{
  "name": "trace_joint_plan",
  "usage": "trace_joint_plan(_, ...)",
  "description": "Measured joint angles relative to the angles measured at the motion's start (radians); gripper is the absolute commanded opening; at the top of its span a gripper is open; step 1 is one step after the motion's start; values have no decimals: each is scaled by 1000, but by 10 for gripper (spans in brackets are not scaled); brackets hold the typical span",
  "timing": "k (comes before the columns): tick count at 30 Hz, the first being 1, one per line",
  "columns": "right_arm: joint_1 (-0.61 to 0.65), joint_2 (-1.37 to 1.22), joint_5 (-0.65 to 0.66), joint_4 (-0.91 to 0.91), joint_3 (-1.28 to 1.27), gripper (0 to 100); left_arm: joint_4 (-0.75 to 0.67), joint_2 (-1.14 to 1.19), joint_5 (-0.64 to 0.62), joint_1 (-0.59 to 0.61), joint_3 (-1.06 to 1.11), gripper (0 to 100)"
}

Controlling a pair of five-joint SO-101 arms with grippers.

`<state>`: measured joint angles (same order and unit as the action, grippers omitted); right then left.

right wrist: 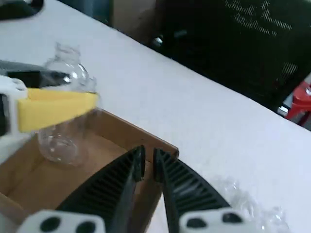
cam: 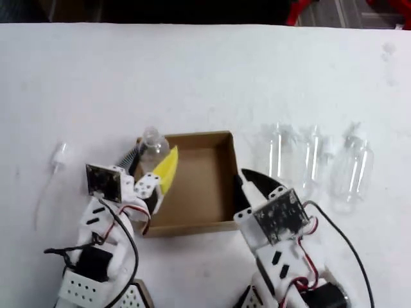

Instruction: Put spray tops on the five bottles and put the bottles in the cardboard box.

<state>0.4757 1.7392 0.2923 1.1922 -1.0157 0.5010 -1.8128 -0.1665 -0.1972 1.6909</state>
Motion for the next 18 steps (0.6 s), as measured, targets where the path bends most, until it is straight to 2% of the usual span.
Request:
trace_joint_plan(7, 181, -390, -83, 0, 322, 38, 69, 0, -29, -8, -15, 20)
trace_joint_plan(11, 262, -617, -140, 0, 499, 163, 103, 0, -32, -23, -18, 20)
trace_joint_plan(14, 304, -738, -189, -44, 537, 228, 104, 0, -32, -21, -18, 20)
trace_joint_plan(18, 310, -882, -281, -143, 542, 199, 104, 0, -32, -23, -18, 20)
